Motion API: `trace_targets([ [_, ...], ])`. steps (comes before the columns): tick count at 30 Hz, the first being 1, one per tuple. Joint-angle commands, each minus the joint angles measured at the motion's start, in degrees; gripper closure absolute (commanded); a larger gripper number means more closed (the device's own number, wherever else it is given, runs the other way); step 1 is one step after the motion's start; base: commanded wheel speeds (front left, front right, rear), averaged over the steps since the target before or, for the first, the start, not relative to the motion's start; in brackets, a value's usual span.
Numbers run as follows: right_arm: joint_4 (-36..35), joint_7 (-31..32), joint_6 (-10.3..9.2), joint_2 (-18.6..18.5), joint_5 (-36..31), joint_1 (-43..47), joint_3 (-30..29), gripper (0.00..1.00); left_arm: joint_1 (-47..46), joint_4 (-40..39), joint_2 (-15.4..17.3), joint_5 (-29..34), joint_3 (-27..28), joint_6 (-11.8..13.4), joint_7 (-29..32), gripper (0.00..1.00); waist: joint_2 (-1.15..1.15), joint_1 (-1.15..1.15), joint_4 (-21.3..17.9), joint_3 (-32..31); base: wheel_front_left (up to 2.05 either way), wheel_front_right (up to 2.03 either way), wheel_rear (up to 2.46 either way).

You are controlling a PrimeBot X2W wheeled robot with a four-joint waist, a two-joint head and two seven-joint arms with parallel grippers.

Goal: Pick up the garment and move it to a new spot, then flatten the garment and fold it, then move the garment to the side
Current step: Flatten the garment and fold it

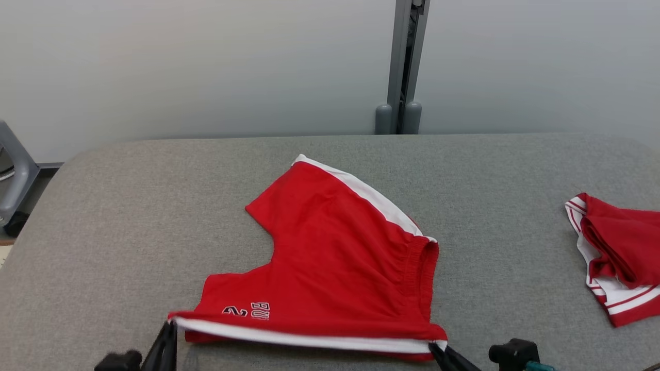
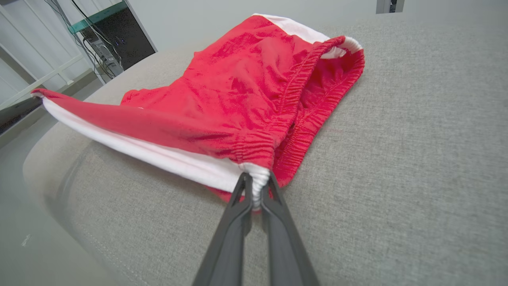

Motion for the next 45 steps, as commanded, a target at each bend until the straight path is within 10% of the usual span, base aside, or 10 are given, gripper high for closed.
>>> trace_targets([
  [1, -0.1, -0.3, -0.04, 0.1, 0.8, -1.3, -0.9, 1.0, -3.6, -0.8, 1.1, 0.9, 0.0, -0.4, -0.1, 1.0, 0.0, 0.0, -0.6, 1.3, 0.0, 0.0, 0.0],
  [20, 1.6, -0.3, -0.03, 9.5, -4.0, -21.8, -15.0, 1.0, -52.0, 21.7, 9.3, 5.3, -18.4, -3.0, 0.0, 1.0, 0.0, 0.0, -7.2, 22.2, 0.0, 0.0, 0.0],
  [40, -5.9, -0.3, -0.03, 9.5, 1.9, -24.9, -14.0, 1.0, -68.2, 38.4, 9.4, 6.6, -20.8, 0.7, -0.1, 1.0, 0.0, 0.0, -14.5, 30.7, 0.0, 0.0, 0.0],
  [42, -5.9, -0.3, -0.03, 9.5, -0.4, -25.3, -13.4, 0.5, -68.4, 38.5, 9.3, 6.2, -20.6, 1.6, -0.1, 0.55, 0.0, 0.0, -14.7, 30.7, 0.0, 0.0, 0.0],
  [43, -6.1, -0.3, -0.03, 9.5, -0.1, -25.1, -13.7, 0.0, -68.3, 38.4, 9.2, 5.8, -20.4, 1.8, -0.1, 0.0, 0.0, 0.0, -14.7, 30.7, 0.0, 0.0, 0.0],
  [45, -6.3, -0.3, -0.03, 9.5, -0.3, -24.8, -14.2, 0.0, -68.1, 38.3, 9.1, 5.6, -20.2, 2.2, -0.1, 0.0, 0.0, 0.0, -14.6, 30.6, 0.0, 0.0, 0.0],
])
